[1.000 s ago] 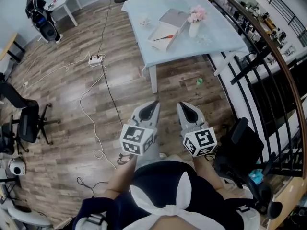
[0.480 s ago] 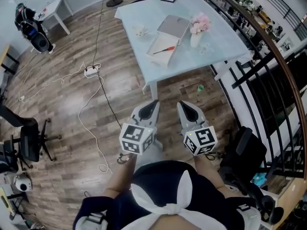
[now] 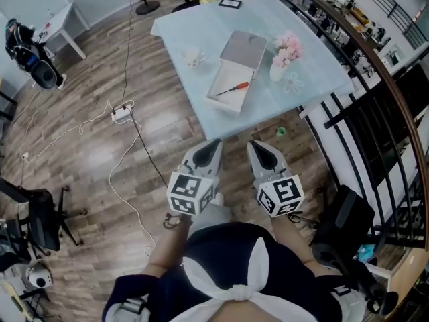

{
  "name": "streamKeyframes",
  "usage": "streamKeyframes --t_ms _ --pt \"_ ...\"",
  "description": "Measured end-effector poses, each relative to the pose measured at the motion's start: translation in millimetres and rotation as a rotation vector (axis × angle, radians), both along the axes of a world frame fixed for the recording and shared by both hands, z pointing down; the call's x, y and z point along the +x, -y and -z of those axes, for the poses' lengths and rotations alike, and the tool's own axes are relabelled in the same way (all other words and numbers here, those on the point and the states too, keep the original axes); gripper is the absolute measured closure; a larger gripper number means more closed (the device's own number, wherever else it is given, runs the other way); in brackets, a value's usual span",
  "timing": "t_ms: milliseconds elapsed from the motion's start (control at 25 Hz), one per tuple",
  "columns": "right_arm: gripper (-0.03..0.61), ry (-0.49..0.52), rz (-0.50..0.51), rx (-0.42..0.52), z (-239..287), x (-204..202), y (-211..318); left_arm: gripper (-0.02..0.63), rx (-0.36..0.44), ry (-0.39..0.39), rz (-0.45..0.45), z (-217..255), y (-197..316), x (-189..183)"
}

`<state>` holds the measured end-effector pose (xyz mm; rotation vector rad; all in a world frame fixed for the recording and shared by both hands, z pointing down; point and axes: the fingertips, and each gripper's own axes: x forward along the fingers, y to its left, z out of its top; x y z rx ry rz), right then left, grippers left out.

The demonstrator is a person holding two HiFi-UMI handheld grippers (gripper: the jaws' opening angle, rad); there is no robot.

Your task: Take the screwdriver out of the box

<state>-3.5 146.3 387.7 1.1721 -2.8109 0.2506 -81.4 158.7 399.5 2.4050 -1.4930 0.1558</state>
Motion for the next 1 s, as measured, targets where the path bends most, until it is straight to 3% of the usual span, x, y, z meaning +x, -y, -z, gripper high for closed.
streamKeyframes --t_ms 360,720,1000 --pt "0.580 -0.030 -0.053 -0.023 -5.8 -19.3 55.9 0.594 -0.019 -0.016 -0.056 -9.4 67.7 -23.3" --pt "0.580 -0.050 -0.063 -0.073 -24.8 -0.7 113.8 0.594 -0.086 -0.015 -0.071 -33.0 123.9 -17.1" --pt "0.580 -0.023 -0.060 -0.024 -11.2 22.5 174.1 0.594 -0.047 0.033 -0.074 -22.7 176.0 -5.8"
